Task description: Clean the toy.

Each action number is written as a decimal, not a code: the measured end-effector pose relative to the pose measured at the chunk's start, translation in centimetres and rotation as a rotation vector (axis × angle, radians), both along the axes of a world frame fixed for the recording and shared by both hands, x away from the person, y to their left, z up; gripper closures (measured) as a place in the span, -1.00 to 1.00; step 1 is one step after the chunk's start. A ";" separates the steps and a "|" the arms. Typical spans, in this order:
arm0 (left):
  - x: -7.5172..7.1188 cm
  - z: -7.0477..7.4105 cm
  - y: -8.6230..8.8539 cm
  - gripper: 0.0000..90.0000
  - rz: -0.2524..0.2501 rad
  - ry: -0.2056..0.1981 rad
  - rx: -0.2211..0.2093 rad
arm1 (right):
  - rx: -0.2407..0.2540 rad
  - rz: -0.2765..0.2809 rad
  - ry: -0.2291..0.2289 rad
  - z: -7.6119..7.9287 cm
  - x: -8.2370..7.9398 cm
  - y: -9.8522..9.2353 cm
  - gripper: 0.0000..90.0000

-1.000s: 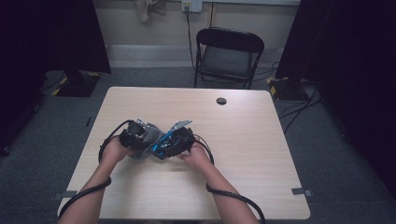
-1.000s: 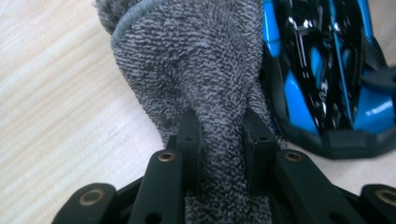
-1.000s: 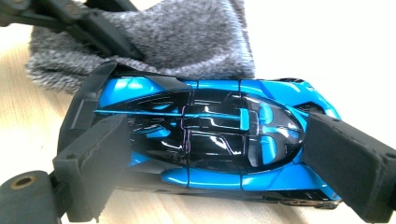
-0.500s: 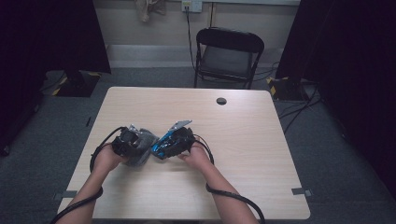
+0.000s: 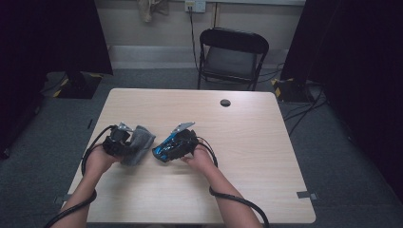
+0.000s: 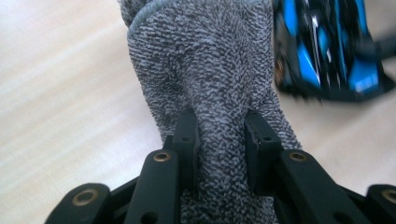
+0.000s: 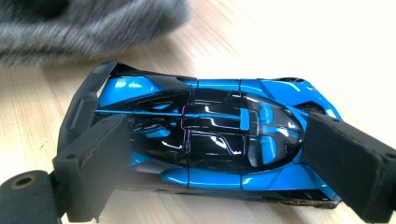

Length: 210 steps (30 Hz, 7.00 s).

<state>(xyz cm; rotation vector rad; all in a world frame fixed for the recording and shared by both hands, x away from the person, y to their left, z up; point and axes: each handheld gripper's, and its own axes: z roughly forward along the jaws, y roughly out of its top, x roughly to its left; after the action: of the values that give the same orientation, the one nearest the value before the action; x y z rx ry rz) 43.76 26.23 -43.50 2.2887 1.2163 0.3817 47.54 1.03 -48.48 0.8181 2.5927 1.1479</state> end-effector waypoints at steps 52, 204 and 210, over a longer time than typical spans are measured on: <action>8.5 -2.9 -8.8 0.25 0.101 -0.033 0.001 | -0.002 0.003 0.004 0.0 0.1 0.0 -0.82; 8.3 -2.7 -8.5 0.64 -0.066 0.002 0.039 | 0.007 0.002 -0.003 -0.1 -0.1 0.0 -0.82; 7.8 -2.6 -8.3 0.66 -0.078 0.017 0.039 | 0.003 0.002 -0.001 0.0 -0.1 0.1 -0.82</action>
<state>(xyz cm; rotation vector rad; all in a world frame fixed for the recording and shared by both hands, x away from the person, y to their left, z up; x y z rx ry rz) 51.52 17.95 -46.10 2.3691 1.1335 0.3607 47.42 1.10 -48.50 0.8155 2.5920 1.1530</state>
